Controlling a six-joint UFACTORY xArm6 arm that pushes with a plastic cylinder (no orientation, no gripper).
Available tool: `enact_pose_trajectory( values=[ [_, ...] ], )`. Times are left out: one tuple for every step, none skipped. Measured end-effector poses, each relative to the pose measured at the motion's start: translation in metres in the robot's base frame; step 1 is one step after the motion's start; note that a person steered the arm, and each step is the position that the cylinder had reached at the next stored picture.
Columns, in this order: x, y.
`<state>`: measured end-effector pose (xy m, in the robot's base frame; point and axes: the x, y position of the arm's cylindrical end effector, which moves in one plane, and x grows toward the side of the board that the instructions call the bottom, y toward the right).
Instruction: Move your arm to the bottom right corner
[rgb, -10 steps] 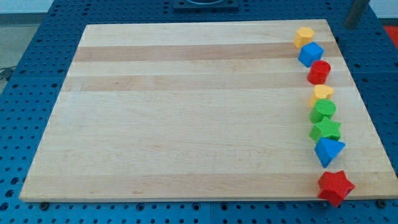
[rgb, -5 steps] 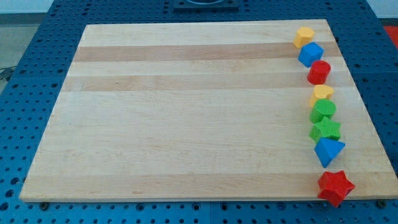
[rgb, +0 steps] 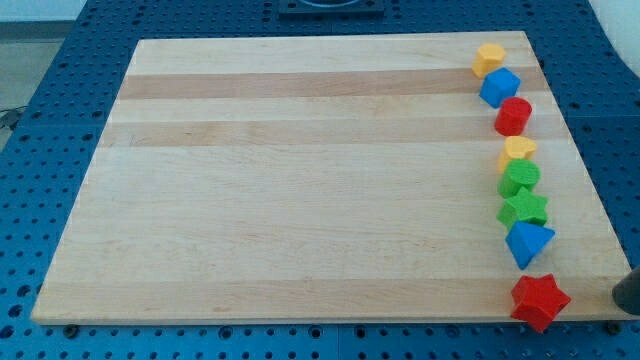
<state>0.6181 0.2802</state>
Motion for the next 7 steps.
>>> enact_pose_trajectory(
  values=[
    [0.0,-0.001],
    [-0.001,-0.002],
    [0.0,-0.005],
    [-0.002,-0.011],
    [-0.002,-0.011],
    [-0.001,-0.027],
    [-0.001,-0.048]
  ],
)
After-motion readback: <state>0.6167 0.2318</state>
